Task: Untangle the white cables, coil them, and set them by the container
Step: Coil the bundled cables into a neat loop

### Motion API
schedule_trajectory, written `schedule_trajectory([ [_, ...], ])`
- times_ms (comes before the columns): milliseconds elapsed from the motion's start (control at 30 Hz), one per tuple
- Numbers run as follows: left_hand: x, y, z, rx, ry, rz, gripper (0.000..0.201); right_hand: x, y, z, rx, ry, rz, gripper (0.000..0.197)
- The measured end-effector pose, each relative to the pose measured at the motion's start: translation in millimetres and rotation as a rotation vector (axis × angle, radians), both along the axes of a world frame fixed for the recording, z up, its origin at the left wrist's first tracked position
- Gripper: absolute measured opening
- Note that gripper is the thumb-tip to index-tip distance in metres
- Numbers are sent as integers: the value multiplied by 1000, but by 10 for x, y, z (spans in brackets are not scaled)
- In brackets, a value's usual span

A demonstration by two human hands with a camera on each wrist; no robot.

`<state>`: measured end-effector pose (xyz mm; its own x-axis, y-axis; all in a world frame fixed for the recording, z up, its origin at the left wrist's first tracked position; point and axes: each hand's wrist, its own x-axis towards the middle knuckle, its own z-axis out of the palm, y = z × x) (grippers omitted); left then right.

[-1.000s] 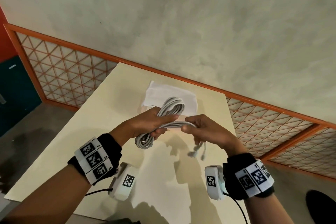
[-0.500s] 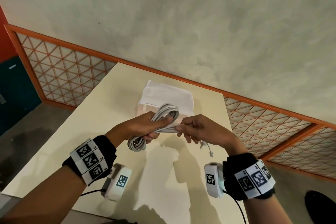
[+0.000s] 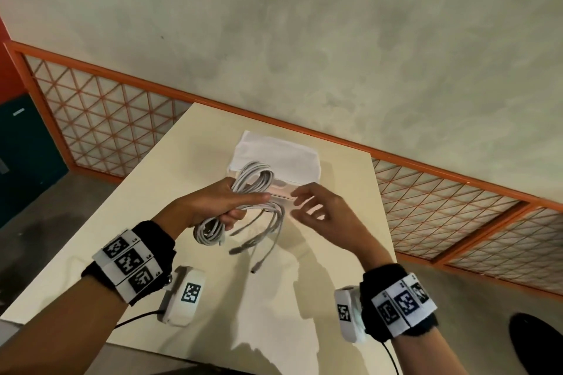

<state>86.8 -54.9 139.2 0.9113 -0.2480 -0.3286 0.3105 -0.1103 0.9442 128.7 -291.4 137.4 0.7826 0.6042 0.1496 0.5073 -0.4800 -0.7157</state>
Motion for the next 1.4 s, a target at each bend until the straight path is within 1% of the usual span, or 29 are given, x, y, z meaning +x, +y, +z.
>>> schedule_trajectory([
  [133, 12, -48, 36, -31, 3, 3, 29, -27, 194, -109, 25, -124, -47, 13],
  [267, 49, -32, 37, 33, -13, -6, 31, 2, 182, -51, -9, -122, -25, 10],
  [367, 73, -33, 36, 80, -27, -3, 34, 43, 179, -40, -24, -151, -16, 2],
  [433, 82, -46, 48, 116, -57, -14, 34, 74, 189, -51, -53, -221, -26, 12],
  [500, 93, -55, 62, 128, -92, -19, 33, 80, 215, -84, -165, -289, -57, 22],
  [533, 104, -54, 67, 125, -104, -16, 32, 76, 243, -104, -251, -287, -86, 24],
  [600, 119, -54, 77, 111, -125, -10, 28, 66, 303, -141, -404, -209, -137, 20],
  [633, 124, -55, 76, 105, -135, -12, 28, 53, 328, -160, -419, -153, -143, 15],
  [700, 139, -39, 73, 108, -147, -18, 30, 19, 354, -199, -315, -63, -125, 9],
  [767, 148, -6, 77, 120, -153, -14, 30, -9, 348, -209, -196, 13, -84, 13],
  [833, 154, 31, 67, 127, -147, -16, 28, -14, 338, -205, -189, 111, -38, 15],
  [933, 149, 57, 28, 157, -131, -19, 26, 51, 339, -235, -328, 225, -10, 23],
  [1000, 154, 67, -4, 165, -120, 0, 29, 74, 356, -245, -403, 293, 32, 33],
  [1067, 158, 98, -11, 170, -121, -1, 31, 72, 377, -255, -399, 323, 69, 45],
  [1100, 170, 124, -14, 182, -123, -4, 31, 72, 378, -276, -381, 334, 70, 46],
  [1200, 190, 218, -5, 177, -127, 11, 36, 91, 336, -358, -311, 383, -16, 39],
  [1267, 193, 273, 5, 158, -110, 16, 42, 121, 294, -441, -308, 338, -75, 26],
  [1300, 192, 287, 4, 154, -103, 7, 42, 134, 270, -477, -310, 310, -85, 24],
  [1333, 186, 287, 9, 149, -96, -4, 41, 137, 256, -501, -313, 286, -83, 36],
  [1400, 174, 270, 11, 136, -83, -30, 41, 135, 281, -505, -262, 247, -70, 74],
])
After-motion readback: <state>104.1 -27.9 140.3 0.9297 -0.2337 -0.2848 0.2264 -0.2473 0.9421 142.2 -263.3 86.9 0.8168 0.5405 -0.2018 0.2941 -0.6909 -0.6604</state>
